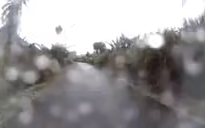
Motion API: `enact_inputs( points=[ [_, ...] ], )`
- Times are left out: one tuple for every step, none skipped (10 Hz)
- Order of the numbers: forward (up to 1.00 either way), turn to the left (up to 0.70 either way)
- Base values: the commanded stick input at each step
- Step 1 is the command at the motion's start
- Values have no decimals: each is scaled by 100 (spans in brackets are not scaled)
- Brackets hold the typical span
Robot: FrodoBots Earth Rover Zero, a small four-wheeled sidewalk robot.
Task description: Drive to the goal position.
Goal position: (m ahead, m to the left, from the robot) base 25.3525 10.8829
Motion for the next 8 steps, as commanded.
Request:
enact_inputs(
  points=[
    [100,0],
    [100,0],
    [100,0],
    [100,0],
    [100,0],
    [100,0],
    [100,0],
    [100,0]
  ],
)
